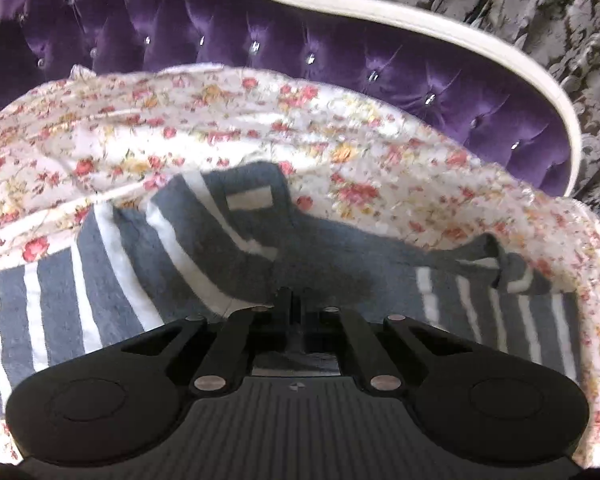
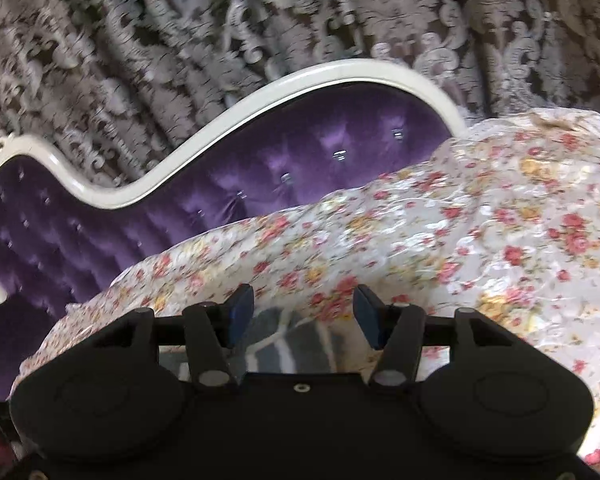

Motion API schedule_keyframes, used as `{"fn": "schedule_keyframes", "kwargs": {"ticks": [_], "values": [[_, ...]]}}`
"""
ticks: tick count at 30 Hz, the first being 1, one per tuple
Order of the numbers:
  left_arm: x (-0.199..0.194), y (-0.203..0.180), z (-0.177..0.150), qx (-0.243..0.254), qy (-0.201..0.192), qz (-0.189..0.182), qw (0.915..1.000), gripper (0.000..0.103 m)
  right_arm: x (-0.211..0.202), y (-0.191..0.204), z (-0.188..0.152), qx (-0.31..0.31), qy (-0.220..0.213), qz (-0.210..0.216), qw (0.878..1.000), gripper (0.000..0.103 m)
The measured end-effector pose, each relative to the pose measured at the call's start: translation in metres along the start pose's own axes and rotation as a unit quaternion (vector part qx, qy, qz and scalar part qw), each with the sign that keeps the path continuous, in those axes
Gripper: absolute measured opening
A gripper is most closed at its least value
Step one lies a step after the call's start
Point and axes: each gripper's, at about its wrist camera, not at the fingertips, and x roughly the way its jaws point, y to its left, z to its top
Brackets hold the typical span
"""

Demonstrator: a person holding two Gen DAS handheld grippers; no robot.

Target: Fold small clothes

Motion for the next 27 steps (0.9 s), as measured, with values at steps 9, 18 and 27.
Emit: {"fn": "schedule_keyframes", "kwargs": {"ticks": [9, 18, 27], "values": [[-0.041, 0.02, 0.005, -0.001, -0.057, 0.004, 0.9984, 0.004, 0.012, -0.005, -0.003, -0.009, 0.032, -0.018, 0.999, 0.063], [-0.01, 0.039, -0.01, -0.013, -0.027, 0.039, 0.9988, 0.003, 0.038, 0.023, -0.03, -0.068, 0.109, 0.045, 0.991, 0.063], [-0.005, 0.059, -0.009, -0.023, -0.008, 0.001, 0.9997, 0.018, 0.057, 0.028, -0.048, -0.083, 0.167, 0.028, 0.982, 0.062]]}}
